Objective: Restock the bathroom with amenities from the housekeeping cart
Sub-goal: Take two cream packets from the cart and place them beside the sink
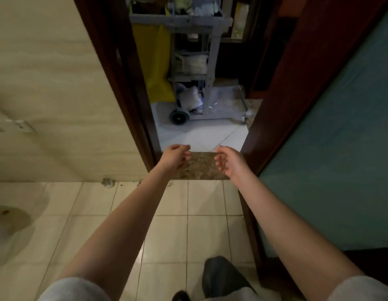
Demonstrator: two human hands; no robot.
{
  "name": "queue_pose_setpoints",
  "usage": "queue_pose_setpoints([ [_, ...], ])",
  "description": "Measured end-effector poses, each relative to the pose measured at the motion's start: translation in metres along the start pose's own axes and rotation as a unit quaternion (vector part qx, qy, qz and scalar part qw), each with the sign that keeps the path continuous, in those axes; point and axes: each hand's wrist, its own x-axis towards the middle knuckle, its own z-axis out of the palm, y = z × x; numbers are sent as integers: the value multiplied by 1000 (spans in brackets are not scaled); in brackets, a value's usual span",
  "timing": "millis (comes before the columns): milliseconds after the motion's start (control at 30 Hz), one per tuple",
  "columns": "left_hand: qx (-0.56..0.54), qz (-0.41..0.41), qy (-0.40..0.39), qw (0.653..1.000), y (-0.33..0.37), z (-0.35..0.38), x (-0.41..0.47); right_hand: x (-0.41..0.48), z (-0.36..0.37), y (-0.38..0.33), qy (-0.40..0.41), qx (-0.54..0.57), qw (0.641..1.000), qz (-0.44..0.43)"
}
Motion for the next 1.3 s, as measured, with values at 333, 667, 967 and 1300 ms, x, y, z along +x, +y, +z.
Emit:
queue_pose_setpoints([
  [333,63,-23,-22,998,112,59,207,195,-9,-132,14,38,999,-6],
  [667,27,28,33,999,248,98,395,374,27,-293,-3,36,999,-33],
  [967,21,72,21,997,369,87,609,542,102,-441,4,8,995,-102],
  [1300,32,96,11,995,506,99,771,688,153,-584,8,-3,995,-104],
])
